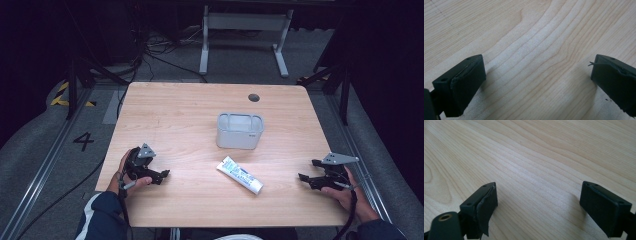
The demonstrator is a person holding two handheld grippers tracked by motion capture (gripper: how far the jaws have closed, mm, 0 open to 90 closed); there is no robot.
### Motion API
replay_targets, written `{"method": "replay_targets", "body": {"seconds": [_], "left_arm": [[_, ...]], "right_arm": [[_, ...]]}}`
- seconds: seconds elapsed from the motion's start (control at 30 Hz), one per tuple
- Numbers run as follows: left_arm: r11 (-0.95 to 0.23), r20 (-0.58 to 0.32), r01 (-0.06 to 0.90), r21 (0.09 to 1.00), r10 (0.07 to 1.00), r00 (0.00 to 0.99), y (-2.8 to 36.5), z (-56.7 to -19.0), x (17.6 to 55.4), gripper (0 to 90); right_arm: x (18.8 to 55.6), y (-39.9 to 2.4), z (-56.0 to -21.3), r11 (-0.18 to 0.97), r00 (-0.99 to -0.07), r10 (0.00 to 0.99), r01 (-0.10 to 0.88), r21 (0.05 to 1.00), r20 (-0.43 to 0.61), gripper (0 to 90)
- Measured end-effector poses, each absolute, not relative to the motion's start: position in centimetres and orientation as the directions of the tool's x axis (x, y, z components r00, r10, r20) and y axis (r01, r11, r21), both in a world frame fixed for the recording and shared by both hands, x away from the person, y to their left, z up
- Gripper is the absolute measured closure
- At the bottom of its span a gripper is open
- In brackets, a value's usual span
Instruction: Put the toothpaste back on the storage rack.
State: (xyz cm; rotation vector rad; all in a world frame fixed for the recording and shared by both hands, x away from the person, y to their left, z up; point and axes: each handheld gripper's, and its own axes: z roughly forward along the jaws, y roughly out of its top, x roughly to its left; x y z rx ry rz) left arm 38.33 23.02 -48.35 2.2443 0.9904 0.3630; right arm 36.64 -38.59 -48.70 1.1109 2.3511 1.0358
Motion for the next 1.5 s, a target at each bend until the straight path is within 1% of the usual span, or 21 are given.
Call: {"method": "replay_targets", "body": {"seconds": [0.63, 0.93, 1.23, 1.5], "left_arm": [[-0.515, 0.001, 0.546, 0.660, 0.728, 0.686, 23.2, -48.3, 38.3, 0.1], [-0.508, -0.008, 0.554, 0.659, 0.732, 0.681, 23.2, -48.3, 38.2, 0.1], [-0.509, -0.010, 0.554, 0.659, 0.730, 0.683, 23.3, -48.3, 38.2, 0.1], [-0.509, -0.010, 0.554, 0.659, 0.730, 0.683, 23.3, -48.3, 38.2, 0.1]], "right_arm": [[36.6, -38.6, -48.7, 0.427, -0.634, 0.774, 0.525, 0.736, 0.003, 14.9], [36.7, -38.4, -48.5, 0.433, -0.623, 0.782, 0.544, 0.719, 0.000, 14.0], [36.5, -37.6, -47.7, 0.477, -0.637, 0.771, 0.552, 0.683, -0.023, 17.5], [36.2, -37.1, -46.6, 0.469, -0.652, 0.758, 0.542, 0.697, -0.004, 20.0]]}}
